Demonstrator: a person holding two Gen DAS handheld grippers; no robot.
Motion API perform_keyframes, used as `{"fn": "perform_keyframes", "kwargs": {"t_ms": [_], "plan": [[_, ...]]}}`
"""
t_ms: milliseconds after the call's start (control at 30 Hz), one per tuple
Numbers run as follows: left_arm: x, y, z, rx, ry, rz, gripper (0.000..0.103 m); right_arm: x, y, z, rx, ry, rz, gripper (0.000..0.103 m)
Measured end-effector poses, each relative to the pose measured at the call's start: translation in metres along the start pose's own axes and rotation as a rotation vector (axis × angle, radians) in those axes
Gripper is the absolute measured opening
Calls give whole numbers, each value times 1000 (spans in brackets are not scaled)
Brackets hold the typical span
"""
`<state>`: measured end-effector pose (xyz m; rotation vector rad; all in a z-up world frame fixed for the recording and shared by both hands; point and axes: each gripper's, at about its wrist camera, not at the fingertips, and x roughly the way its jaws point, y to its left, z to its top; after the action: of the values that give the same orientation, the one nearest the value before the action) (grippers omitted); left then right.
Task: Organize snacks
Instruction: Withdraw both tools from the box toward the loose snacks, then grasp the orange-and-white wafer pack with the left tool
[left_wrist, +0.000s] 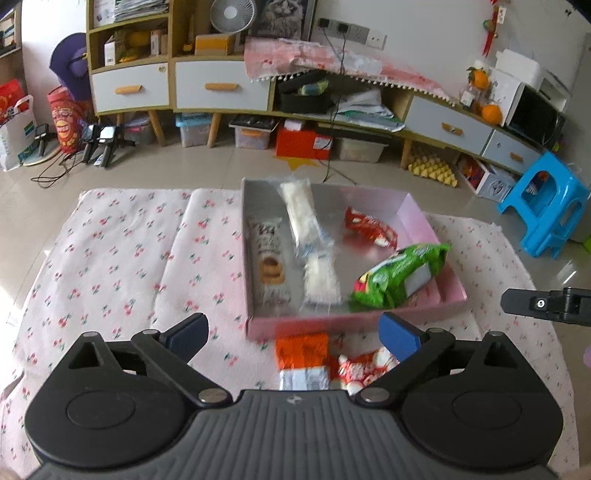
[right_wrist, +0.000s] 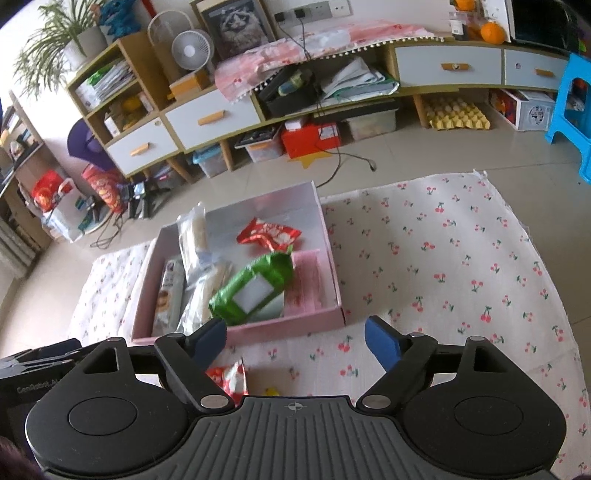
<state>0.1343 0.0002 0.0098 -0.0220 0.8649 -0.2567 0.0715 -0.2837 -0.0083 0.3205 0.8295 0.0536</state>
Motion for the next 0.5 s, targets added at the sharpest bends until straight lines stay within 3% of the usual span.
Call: {"fn": "perform_keyframes", "kwargs": {"t_ms": [167, 500], "plan": [[3, 6, -15, -31, 25, 17, 102, 1, 1, -12, -17, 11, 7, 91], [21, 12, -41, -91, 107, 24, 102, 16, 7, -31, -123, 57, -28, 91]]}}
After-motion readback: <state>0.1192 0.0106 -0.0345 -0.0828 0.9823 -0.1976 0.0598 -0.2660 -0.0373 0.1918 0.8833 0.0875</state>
